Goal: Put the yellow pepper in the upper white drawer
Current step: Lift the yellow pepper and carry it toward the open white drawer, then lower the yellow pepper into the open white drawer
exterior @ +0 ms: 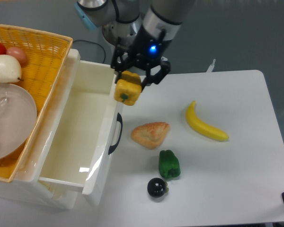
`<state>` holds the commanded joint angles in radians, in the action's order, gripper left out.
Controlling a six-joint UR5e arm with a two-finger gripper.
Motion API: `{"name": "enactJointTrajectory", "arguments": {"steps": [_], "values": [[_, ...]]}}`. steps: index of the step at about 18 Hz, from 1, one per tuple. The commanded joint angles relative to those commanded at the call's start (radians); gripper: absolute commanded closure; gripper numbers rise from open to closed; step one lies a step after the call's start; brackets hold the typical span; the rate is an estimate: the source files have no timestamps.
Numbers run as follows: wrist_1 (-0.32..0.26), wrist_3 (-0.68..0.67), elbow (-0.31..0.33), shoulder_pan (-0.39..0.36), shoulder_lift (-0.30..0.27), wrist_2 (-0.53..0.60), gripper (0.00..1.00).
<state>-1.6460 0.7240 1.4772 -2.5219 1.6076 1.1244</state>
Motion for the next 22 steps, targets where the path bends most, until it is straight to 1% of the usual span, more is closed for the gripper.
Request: {"name": "enactJointTrajectory", "arguments": {"steps": [7,9,12,16,18,19,20,21,22], "values": [[-0.003,-0.005,0.005,0.023,-0.028,-0.002,0.92],[-0.002,-0.011,0.008,0.034,-0.026,-0.003,0.89],[0.000,-0.015,0.009,0.044,-0.014,-0.006,0.89],[0.002,-0.017,0.017,0.058,-0.011,-0.009,0.85],[0.003,-0.017,0.020,0.072,-0.009,-0.008,0.81],[0.003,-0.017,0.020,0.074,-0.009,-0.008,0.76],[0.003,-0.014,0.020,0.075,-0.008,-0.006,0.62],[0.005,-0.014,0.020,0.075,-0.003,-0.005,0.56],[0.005,-0.012,0.020,0.075,-0.002,-0.005,0.53]]}}
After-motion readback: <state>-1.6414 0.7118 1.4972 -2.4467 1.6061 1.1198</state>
